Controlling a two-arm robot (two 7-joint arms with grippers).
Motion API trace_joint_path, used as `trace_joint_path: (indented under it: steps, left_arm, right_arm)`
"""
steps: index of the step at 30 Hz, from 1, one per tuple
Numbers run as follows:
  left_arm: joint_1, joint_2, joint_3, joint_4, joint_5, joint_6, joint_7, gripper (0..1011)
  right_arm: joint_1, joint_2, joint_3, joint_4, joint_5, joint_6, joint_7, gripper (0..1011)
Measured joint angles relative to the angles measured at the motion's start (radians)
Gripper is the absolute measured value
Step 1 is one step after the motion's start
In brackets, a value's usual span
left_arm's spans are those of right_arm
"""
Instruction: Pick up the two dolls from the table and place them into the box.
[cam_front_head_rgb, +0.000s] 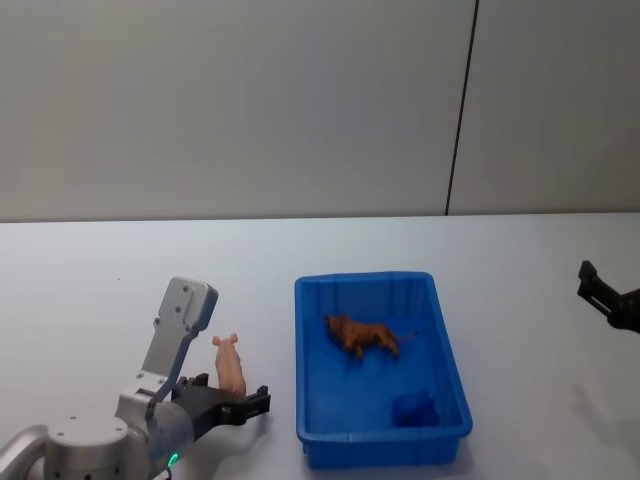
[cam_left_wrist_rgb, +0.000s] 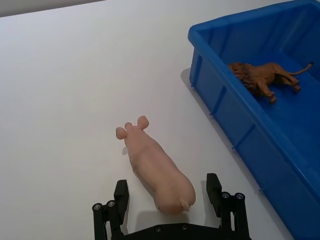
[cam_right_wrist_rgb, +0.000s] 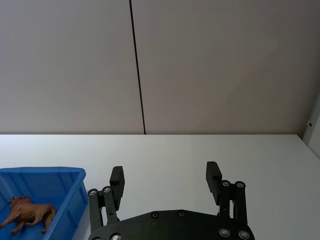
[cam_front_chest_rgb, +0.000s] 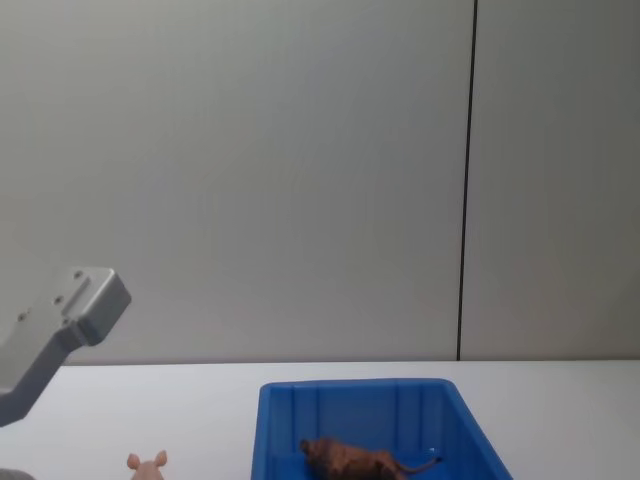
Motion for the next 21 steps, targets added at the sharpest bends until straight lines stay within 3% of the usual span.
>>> trace_joint_path:
  steps: [11, 21]
  left_arm:
    - [-0.036, -0.036, -0.003, 0.067, 0.002, -0.008, 0.029, 1000]
    - [-0.051, -0.051, -0.005, 0.093, 0.006, -0.013, 0.039, 786]
  right_arm:
    - [-0.001, 0.0, 0.0, 0.0, 0.0, 0.0, -0.001, 1005]
    - [-0.001, 0.0, 0.0, 0.0, 0.0, 0.0, -0.001, 1005]
